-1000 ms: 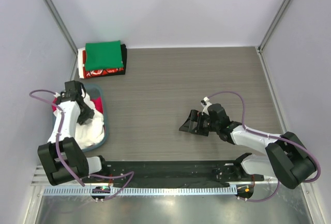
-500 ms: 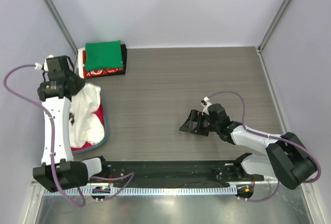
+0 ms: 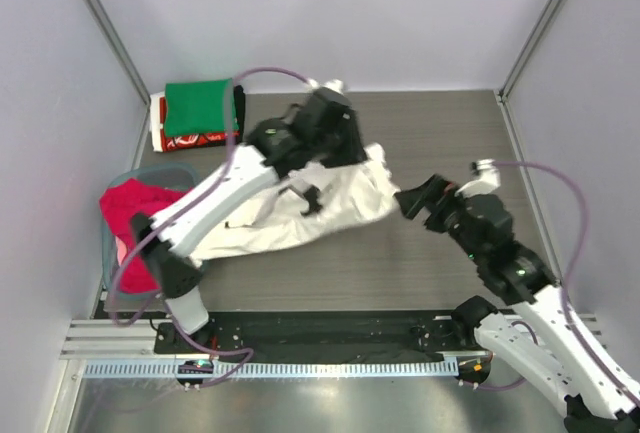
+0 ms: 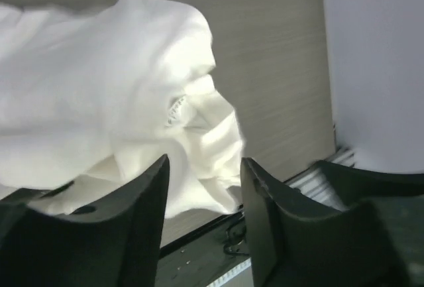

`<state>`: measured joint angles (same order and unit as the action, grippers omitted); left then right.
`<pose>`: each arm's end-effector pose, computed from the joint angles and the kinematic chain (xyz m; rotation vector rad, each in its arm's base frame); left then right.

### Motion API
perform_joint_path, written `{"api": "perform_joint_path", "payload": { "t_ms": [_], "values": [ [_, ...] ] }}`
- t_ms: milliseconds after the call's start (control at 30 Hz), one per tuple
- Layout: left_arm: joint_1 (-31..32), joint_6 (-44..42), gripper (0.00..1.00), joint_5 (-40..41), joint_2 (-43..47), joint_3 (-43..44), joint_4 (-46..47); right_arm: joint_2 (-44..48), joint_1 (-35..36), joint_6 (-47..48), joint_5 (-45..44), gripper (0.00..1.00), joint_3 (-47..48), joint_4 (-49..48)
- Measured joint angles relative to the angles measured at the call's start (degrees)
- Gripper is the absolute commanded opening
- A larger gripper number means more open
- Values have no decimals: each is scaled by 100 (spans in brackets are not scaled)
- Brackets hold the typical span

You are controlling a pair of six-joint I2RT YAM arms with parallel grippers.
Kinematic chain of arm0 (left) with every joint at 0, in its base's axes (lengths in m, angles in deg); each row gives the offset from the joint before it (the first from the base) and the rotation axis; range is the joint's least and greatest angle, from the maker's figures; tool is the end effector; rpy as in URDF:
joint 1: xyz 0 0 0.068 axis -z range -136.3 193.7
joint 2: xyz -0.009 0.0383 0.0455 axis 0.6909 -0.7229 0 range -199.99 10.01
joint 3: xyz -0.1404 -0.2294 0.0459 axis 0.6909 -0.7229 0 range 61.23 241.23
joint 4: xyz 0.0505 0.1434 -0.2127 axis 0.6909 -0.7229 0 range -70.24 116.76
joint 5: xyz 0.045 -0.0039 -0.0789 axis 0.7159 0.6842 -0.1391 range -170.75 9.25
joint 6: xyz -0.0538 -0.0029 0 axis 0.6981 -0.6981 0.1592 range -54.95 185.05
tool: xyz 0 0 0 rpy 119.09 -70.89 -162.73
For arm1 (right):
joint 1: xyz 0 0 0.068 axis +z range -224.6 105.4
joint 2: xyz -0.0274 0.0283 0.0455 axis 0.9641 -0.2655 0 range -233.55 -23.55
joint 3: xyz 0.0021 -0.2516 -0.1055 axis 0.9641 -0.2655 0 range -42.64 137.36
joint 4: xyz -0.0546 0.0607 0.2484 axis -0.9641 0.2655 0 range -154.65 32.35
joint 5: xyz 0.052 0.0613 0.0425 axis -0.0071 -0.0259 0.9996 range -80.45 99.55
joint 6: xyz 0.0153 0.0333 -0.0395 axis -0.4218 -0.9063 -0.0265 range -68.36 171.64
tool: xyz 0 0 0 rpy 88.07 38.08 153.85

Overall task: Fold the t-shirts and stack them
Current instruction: Move the tshirt to the center of the board

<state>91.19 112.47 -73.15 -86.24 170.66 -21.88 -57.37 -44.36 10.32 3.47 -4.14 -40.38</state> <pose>0.2484 -0.2641 0.4269 -0.0771 2.2945 -0.7684 0.1255 0.0688 0.3036 0.2652 1.9634 0.7314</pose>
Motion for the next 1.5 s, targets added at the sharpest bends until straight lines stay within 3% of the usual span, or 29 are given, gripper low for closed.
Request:
{"api": "perform_joint_path", "payload": {
  "t_ms": [33,67,200,333,500,633,800,967,1133,1400,1433,1500],
  "values": [
    [203,24,74,-166,-404,76,46,42,0,15,-398,100,398,291],
    [348,-28,78,-337,-769,168,55,70,-2,17,-870,100,848,595],
    [782,-48,82,-662,-2127,516,-107,205,-11,-11,-2044,100,1781,1502],
    [979,-146,81,-518,-2229,-26,-457,227,-13,-168,-2400,100,1703,2194],
    [433,-216,79,-90,-820,-1255,-678,-236,-24,-219,-1827,100,1029,2317],
    [-603,-341,78,315,918,-2262,-664,-1937,-28,33,-752,100,1040,1759],
    [-1272,-509,78,662,2647,-3270,-723,-4391,4,470,358,99,1832,1145],
    [-1438,-599,78,785,3289,-4015,-905,-6251,101,708,693,96,2997,988],
    [-1458,-592,78,844,3541,-4588,-990,-7232,155,852,496,83,3432,1147],
    [-1462,-590,78,940,3812,-4673,-1049,-7678,-61,1169,409,6,3665,1403],
    [-1462,-590,78,944,3812,-4673,-1056,-7672,-186,1172,485,1,3626,1364],
    [-1462,-590,78,960,3812,-4671,-1088,-7558,-564,1143,767,1,3416,1154]
  ]
}}
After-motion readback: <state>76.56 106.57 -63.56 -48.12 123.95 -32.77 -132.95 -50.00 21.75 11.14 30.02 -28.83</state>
